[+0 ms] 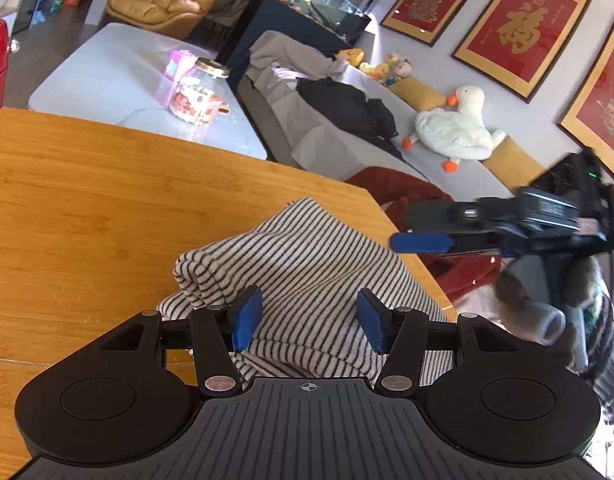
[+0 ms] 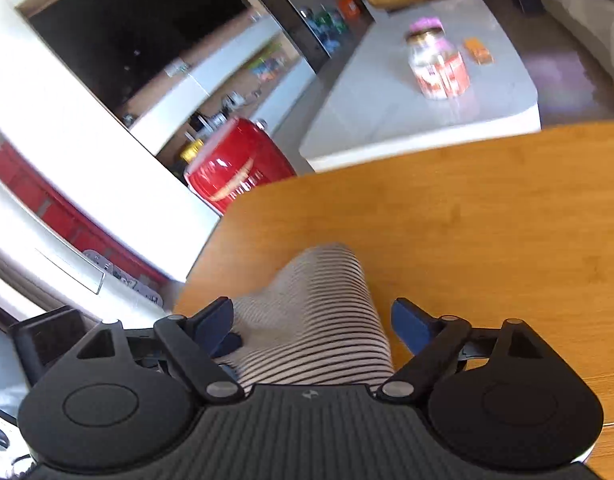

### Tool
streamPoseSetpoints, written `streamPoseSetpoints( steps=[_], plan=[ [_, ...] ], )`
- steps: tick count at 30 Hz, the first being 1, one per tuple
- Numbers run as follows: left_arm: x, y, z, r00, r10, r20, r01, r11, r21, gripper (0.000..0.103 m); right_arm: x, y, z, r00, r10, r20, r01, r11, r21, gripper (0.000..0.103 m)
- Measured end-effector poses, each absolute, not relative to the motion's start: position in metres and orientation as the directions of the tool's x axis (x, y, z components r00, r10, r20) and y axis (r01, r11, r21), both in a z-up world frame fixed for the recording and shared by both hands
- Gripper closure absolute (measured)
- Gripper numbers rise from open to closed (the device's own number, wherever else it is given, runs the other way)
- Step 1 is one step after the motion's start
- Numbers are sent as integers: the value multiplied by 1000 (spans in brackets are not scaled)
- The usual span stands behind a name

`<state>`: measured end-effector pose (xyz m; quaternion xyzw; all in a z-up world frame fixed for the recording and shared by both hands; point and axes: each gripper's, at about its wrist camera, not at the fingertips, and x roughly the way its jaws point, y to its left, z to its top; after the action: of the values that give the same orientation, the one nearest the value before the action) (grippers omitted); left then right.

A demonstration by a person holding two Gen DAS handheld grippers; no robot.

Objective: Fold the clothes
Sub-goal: 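Release the shirt with the right gripper and press the folded stack flat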

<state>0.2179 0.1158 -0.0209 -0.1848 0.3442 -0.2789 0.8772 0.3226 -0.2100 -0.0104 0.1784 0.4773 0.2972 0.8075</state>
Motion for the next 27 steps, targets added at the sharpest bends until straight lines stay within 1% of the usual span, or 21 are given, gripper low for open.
streamPoseSetpoints(
  steps=[1,2,3,4,5,7,9,10,13,15,16,17,18,20,22,23,25,27],
  plan=[
    [217,117,-21,608,-616,-500,363,777,-515,45,332,-206,-26,329,634,-700,-278,773,570,16],
    [215,119,-21,609,-617,-499,362,776,-517,45,337,-203,-38,306,647,-699,-258,763,593,15],
    [213,121,-21,609,-616,-499,361,776,-517,45,334,-200,-42,288,677,-677,-255,736,628,20],
    [212,123,-21,609,-617,-498,363,775,-517,45,329,-197,-42,264,706,-657,-256,708,658,35],
    [211,126,-21,606,-619,-500,364,775,-517,45,321,-193,-37,271,716,-643,-274,698,662,35],
    [211,128,-20,603,-620,-502,363,774,-519,45,294,-183,-10,340,716,-610,-405,697,592,40],
    [209,132,-19,601,-623,-501,368,772,-518,41,269,-177,12,393,724,-566,-518,684,515,41],
    [208,134,-19,598,-626,-500,371,769,-520,41,260,-176,17,418,713,-562,-544,692,474,41],
    [206,143,-24,595,-632,-497,361,762,-537,40,255,-178,5,469,636,-612,-525,759,386,41],
    [205,145,-26,600,-631,-493,352,761,-545,42,260,-181,-12,490,568,-661,-473,811,345,41],
    [204,145,-26,603,-631,-489,350,760,-549,42,261,-185,-17,495,568,-657,-459,813,358,38],
    [204,144,-23,607,-622,-494,346,767,-541,42,261,-187,-19,496,575,-651,-444,812,378,38],
    [203,142,-20,612,-614,-498,342,774,-534,42,259,-186,-18,508,567,-649,-443,818,367,38],
    [201,142,-13,625,-602,-498,332,782,-528,41,252,-179,-16,550,532,-644,-465,836,293,35],
    [199,145,-4,639,-594,-488,323,784,-531,38,244,-174,-16,594,495,-635,-482,850,212,28],
    [197,146,2,654,-592,-472,321,781,-535,34,241,-174,-15,608,484,-629,-483,855,190,27],
    [198,146,7,671,-586,-454,320,781,-536,32,240,-178,-17,616,480,-624,-465,862,203,21],
    [199,146,13,688,-580,-436,319,781,-537,31,239,-183,-18,622,480,-619,-445,867,225,20]
  ],
)
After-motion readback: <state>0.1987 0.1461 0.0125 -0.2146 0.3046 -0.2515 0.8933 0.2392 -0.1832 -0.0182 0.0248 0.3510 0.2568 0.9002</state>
